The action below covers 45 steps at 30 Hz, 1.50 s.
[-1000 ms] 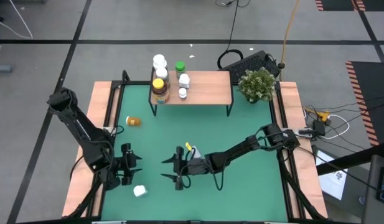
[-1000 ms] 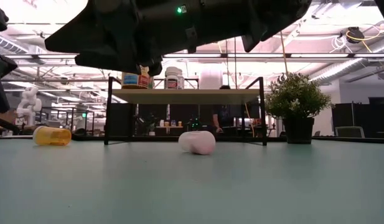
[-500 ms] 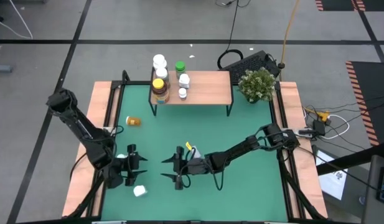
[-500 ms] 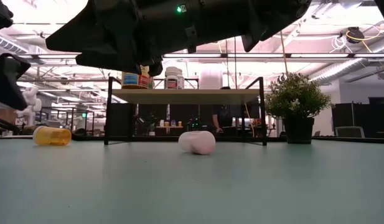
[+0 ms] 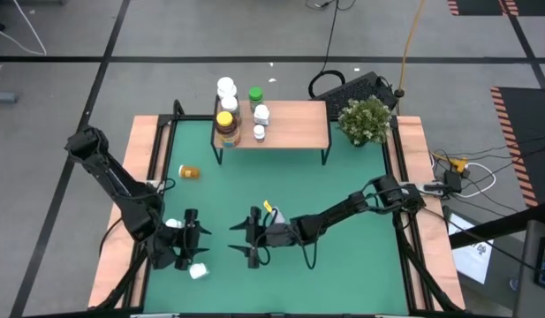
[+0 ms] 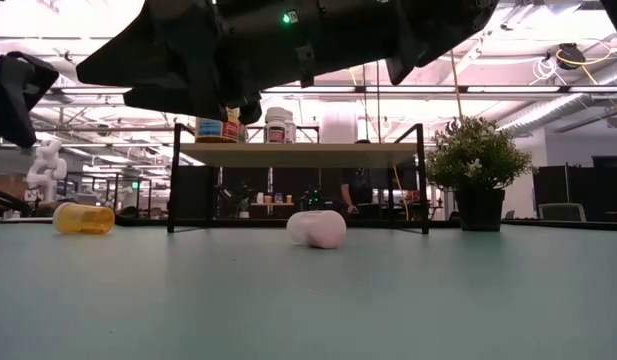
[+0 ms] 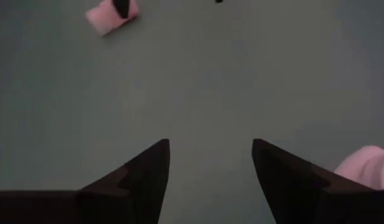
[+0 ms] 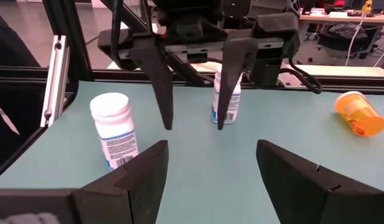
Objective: Pick and place medicine bottles onto shelf by color
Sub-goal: Put the top white and blue pill bottle on the shelf
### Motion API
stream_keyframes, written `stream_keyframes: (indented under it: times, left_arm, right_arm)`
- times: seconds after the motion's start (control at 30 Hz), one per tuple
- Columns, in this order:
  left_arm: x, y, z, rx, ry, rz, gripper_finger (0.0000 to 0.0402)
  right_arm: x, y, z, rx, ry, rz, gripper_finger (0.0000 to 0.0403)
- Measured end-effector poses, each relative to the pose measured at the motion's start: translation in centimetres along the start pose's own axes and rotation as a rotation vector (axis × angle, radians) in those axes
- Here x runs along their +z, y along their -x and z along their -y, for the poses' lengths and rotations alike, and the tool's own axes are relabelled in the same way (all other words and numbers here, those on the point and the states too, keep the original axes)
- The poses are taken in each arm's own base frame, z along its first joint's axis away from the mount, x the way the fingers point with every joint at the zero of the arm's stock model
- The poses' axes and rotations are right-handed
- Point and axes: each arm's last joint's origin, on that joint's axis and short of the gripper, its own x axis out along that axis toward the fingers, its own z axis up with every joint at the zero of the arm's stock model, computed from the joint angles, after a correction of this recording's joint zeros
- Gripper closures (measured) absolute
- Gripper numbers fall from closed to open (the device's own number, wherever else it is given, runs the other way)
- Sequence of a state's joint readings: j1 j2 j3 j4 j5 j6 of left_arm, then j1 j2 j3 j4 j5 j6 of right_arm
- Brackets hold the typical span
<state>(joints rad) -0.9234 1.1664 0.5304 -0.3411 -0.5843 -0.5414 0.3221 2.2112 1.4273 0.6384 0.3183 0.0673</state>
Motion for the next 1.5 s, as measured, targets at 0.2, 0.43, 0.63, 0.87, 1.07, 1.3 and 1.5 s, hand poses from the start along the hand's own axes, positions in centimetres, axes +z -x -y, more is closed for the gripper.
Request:
stream_keyframes:
  times: [0.2,0.43,0.63,0.87,1.07,1.3,1.5]
  left_arm:
    - [-0.7,-0.4,-0.2,0.028,-0.001,0.027,0.017]
    - [0.8,0.2,0.1,0.013,-0.053,0.071,0.017]
    - [1.0,0.6,0.0,0.018,-0.117,0.064,0.017]
    - [0.8,0.4,-0.1,0.045,-0.08,0.076,0.017]
    - [0.9,0.6,-0.7,0.081,-0.075,0.074,0.017]
    - [1.4,2.1,-1.3,0.055,-0.053,0.076,0.0169]
    - [1.3,1.5,-1.3,0.073,-0.03,0.06,0.017]
  right_arm:
    - [0.0,0.0,-0.1,0.003,0.0,0.0,0.0163]
    - [0.0,0.0,-0.1,0.003,0.0,0.0,0.0163]
    - [0.0,-0.1,0.2,-0.004,-0.002,0.0,0.0163]
    - [0.0,-0.1,0.3,-0.005,0.013,-0.005,0.0163]
    - [0.1,0.1,0.4,-0.003,0.076,-0.041,0.0163]
    - [0.3,-0.2,1.6,0.001,0.072,-0.039,0.0163]
    - [0.4,-0.1,2.1,0.038,0.123,-0.088,0.0163]
